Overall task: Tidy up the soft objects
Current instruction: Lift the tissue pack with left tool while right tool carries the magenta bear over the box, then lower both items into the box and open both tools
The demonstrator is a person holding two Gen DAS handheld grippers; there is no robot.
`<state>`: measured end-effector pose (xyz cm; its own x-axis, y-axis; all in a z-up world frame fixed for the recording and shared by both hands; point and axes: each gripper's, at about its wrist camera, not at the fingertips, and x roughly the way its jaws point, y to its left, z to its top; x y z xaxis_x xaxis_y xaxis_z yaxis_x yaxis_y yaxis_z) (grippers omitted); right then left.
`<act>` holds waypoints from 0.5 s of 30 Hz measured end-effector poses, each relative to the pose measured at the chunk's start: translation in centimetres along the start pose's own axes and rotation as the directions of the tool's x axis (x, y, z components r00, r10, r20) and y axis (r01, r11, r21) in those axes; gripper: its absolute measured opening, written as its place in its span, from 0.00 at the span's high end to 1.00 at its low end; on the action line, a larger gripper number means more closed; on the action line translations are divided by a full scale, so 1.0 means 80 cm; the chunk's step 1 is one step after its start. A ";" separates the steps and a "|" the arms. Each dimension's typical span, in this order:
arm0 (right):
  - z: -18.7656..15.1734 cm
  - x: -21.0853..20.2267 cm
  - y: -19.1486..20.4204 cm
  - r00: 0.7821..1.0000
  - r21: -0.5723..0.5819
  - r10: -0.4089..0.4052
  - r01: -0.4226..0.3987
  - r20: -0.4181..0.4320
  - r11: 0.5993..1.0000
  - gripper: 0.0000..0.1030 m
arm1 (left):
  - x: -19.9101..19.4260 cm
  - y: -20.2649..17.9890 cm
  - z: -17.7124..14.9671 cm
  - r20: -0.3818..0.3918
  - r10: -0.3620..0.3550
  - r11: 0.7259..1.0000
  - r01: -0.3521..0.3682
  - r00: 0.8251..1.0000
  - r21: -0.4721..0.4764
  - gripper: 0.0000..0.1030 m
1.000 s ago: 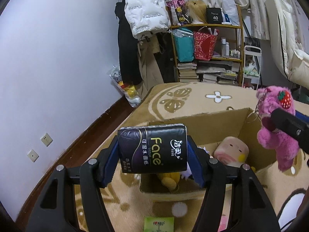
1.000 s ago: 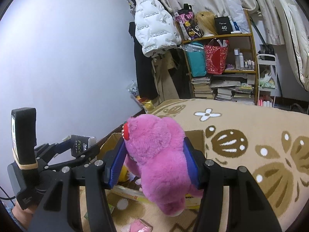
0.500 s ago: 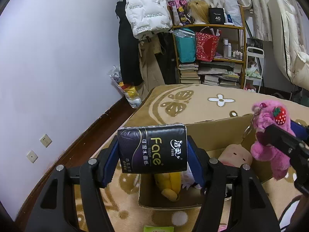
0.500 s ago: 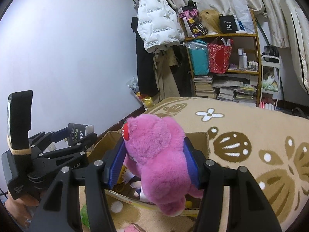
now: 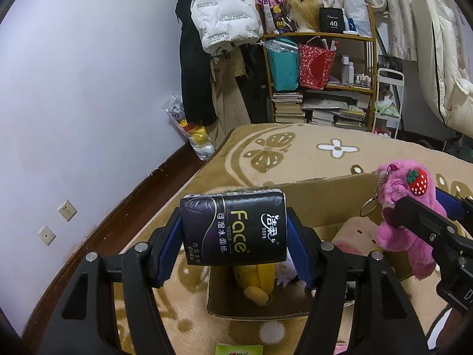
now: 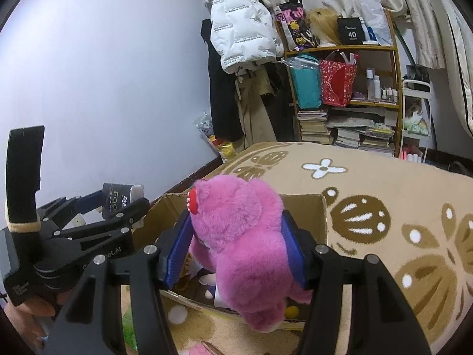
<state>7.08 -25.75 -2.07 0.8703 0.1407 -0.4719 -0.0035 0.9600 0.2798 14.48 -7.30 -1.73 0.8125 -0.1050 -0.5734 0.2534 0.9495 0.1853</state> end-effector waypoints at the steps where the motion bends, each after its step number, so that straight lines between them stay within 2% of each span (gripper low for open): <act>1: 0.000 0.001 -0.002 1.000 0.006 0.002 -0.002 -0.002 1.000 0.40 | 0.002 0.000 -0.001 -0.005 0.002 1.000 -0.002 1.000 0.002 0.38; 11: -0.011 0.022 -0.010 0.998 0.021 0.007 -0.005 -0.069 1.000 0.38 | 0.015 -0.004 -0.007 -0.052 0.023 1.000 -0.022 0.998 0.011 0.36; 15: -0.012 0.018 -0.006 0.997 0.005 -0.001 0.001 -0.072 1.000 0.32 | 0.011 -0.004 -0.007 -0.043 0.033 0.999 -0.032 0.999 0.016 0.25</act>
<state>7.82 -25.78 -3.70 0.8325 0.1568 -0.5315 0.0003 0.9590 0.2834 14.82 -7.51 -2.74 0.7969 -0.0608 -0.6011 0.2353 0.9476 0.2161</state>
